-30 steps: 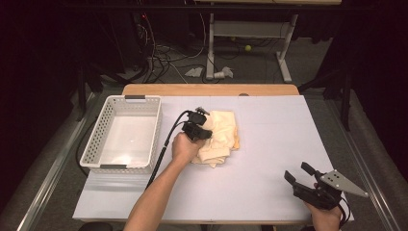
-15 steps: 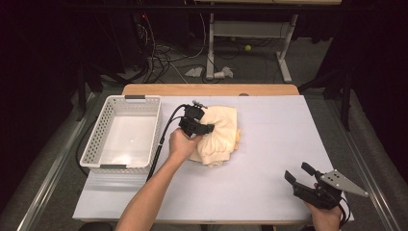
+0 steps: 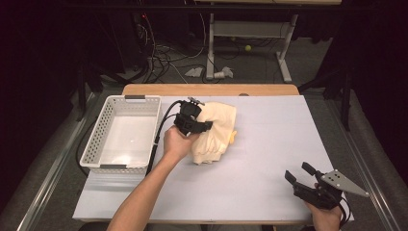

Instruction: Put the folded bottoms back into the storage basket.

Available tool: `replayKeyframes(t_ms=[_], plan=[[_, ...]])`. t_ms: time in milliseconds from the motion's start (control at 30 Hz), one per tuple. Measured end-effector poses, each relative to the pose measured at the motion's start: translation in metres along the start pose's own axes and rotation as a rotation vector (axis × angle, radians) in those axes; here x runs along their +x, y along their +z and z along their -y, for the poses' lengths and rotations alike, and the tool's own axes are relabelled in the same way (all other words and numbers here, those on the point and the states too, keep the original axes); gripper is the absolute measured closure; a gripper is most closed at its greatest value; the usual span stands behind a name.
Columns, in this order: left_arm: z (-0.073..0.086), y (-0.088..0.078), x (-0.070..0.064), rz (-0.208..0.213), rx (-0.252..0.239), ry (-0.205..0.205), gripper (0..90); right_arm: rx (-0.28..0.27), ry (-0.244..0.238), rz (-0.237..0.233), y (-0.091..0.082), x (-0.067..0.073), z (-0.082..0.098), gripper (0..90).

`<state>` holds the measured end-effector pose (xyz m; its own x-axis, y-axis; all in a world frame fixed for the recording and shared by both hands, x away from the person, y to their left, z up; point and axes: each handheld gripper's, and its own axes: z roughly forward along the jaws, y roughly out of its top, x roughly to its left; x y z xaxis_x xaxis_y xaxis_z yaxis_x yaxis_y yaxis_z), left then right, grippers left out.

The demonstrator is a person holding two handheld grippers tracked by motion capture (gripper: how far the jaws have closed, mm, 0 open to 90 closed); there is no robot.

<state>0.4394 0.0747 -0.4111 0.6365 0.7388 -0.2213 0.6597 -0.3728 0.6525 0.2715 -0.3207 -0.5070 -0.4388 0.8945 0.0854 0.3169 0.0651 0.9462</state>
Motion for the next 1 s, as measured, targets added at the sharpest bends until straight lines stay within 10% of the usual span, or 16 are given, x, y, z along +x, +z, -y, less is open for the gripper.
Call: replayKeyframes(t_ms=[1000], plan=[[0.009,-0.064,0.000,0.028,-0.100,0.003,69.1,0.001,0.001,-0.004,-0.001,0.000,0.001,25.6]])
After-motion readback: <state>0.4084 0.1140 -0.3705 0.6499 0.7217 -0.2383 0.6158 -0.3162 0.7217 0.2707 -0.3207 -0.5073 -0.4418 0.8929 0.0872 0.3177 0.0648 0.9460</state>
